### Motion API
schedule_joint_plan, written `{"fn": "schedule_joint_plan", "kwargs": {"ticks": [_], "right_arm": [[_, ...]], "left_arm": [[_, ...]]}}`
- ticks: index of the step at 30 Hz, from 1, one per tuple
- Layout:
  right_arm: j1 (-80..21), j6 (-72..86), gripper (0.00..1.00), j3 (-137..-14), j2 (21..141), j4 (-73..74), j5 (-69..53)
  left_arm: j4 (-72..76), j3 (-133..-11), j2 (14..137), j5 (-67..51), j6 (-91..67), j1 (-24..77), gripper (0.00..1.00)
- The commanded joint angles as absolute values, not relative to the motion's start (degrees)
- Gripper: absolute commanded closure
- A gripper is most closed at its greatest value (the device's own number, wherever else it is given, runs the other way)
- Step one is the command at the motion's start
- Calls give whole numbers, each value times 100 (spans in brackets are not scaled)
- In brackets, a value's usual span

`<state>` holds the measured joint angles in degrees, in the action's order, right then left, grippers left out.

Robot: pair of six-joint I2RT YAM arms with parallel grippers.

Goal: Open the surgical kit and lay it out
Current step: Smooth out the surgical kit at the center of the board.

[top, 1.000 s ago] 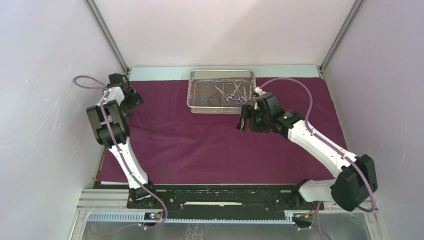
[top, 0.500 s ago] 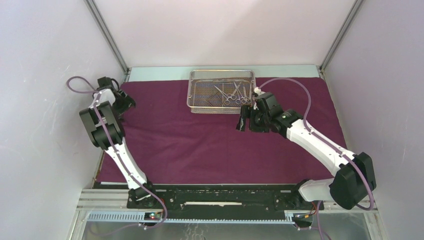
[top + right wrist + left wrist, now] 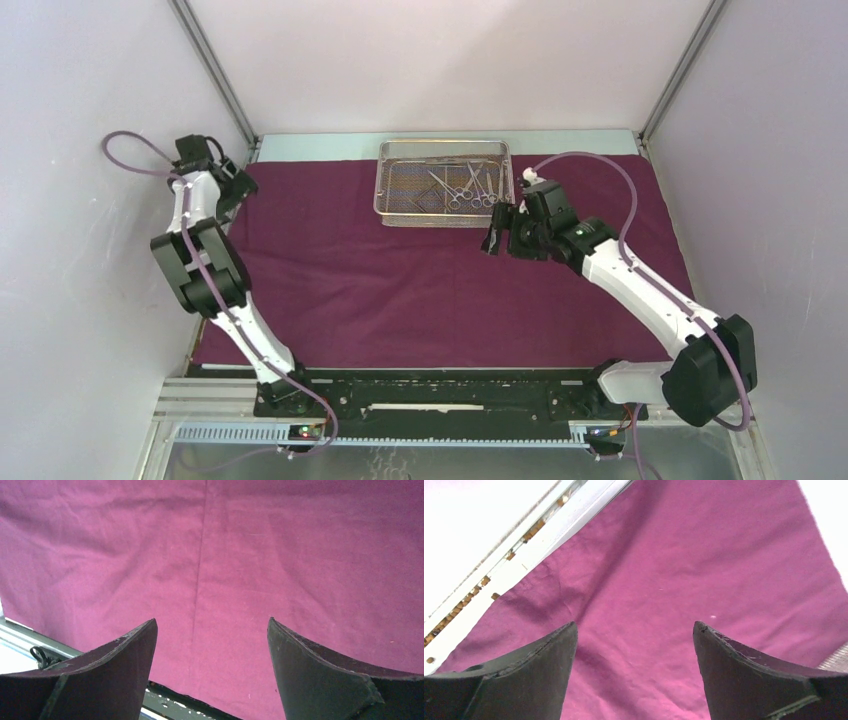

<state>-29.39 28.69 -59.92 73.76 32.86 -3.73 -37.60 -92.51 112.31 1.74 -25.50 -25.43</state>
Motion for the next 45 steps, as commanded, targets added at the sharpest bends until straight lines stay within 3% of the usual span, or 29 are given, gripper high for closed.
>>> {"fn": "schedule_joint_plan", "kwargs": {"ticks": [1,12,20,26,36,45], "right_arm": [[-2791,2981,11,-6003,7117,3328,-142],[-2963,3214,11,-5994,7094,3376,185],[-3269,3455,11,-5687,6901,3105,224],[-3357,3562,11,-5316,6740,2922,181],[-3411,3797,11,-4527,6557,2462,57],[-3508,4038,11,-3876,7084,1575,272]], "left_arm": [[-3507,-9349,10307,197,-2601,-2238,10],[-2422,-6977,9290,-601,-3334,-996,10],[-1615,-4904,8531,-339,-4603,-709,11],[-1978,-4533,8344,442,-4837,-1178,10],[-2191,-4705,8928,402,-4455,-2776,10],[-2533,-4727,8250,1108,-4249,-2523,8]]}}
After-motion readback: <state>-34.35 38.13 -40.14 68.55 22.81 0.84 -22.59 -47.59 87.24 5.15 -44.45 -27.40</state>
